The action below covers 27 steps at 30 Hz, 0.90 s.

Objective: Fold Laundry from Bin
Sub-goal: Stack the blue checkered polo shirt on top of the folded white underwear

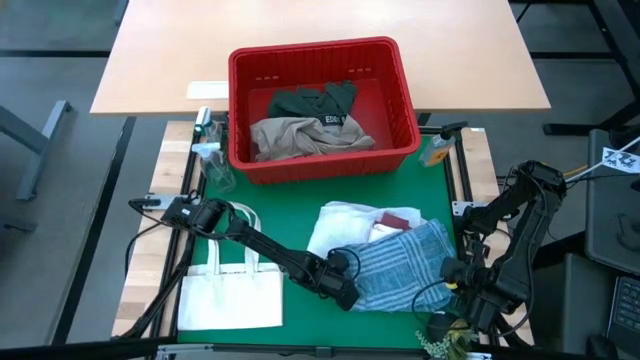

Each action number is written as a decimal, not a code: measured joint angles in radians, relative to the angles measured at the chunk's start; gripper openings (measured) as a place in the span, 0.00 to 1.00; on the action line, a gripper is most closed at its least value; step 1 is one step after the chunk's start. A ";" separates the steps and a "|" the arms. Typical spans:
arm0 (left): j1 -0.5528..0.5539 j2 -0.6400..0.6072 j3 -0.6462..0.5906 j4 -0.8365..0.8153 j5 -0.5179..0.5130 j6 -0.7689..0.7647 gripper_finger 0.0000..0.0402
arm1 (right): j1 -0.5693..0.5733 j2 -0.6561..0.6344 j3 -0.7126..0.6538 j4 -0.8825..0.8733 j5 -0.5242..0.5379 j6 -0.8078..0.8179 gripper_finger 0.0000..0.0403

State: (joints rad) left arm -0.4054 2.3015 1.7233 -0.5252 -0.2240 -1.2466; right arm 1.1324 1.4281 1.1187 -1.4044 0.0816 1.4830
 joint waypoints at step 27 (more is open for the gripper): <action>-0.091 -0.096 -0.004 -0.430 0.101 -0.106 0.00 | 0.000 0.000 0.000 0.006 0.086 -0.009 0.44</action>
State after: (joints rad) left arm -0.4966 2.2055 1.7191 -0.9552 -0.1234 -1.3527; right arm 1.1324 1.4281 1.1187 -1.3980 0.1681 1.4738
